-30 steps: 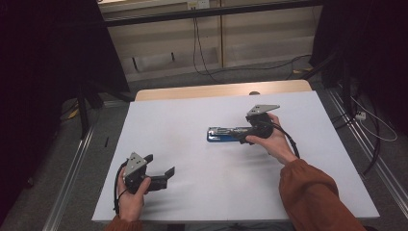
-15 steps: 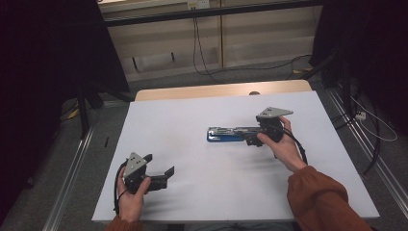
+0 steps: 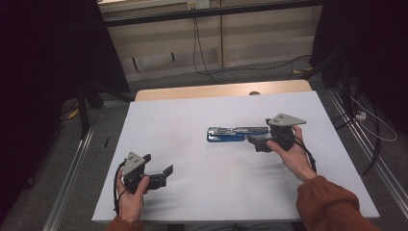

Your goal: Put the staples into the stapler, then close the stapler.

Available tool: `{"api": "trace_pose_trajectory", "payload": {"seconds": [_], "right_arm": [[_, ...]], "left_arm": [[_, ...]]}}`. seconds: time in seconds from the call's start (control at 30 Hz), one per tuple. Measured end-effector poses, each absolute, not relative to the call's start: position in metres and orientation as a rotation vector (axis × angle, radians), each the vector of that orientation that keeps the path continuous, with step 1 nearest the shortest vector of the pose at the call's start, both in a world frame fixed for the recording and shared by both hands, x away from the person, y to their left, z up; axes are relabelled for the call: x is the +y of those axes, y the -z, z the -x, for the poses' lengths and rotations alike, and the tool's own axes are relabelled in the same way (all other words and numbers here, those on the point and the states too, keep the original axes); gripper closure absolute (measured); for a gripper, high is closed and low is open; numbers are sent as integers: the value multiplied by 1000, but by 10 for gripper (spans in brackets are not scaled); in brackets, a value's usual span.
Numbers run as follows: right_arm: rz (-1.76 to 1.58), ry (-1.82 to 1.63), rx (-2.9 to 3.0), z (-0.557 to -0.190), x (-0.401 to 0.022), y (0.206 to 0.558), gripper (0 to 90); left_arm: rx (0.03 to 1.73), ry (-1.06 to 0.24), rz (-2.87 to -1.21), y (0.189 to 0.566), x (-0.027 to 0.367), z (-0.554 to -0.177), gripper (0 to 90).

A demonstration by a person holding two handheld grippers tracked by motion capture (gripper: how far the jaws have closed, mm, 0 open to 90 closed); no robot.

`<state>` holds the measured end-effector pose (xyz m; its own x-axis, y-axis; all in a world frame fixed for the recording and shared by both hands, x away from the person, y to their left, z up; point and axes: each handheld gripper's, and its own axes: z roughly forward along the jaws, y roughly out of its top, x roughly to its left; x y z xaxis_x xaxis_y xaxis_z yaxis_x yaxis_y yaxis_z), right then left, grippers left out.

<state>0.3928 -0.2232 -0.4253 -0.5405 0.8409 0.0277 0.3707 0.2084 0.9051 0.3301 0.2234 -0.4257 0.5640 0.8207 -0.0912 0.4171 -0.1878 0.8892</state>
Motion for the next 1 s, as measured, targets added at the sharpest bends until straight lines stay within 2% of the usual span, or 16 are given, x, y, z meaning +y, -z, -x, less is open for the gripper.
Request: {"api": "trace_pose_trajectory", "payload": {"seconds": [0.77, 1.0], "right_arm": [[-1132, -1342, 1962, -366, -247, 425, 20], [-1186, -1325, 1953, -358, -256, 433, 51]], "left_arm": [[947, -448, -1850, 429, 220, -329, 56], [944, -456, -1854, 428, 221, -329, 55]]}}
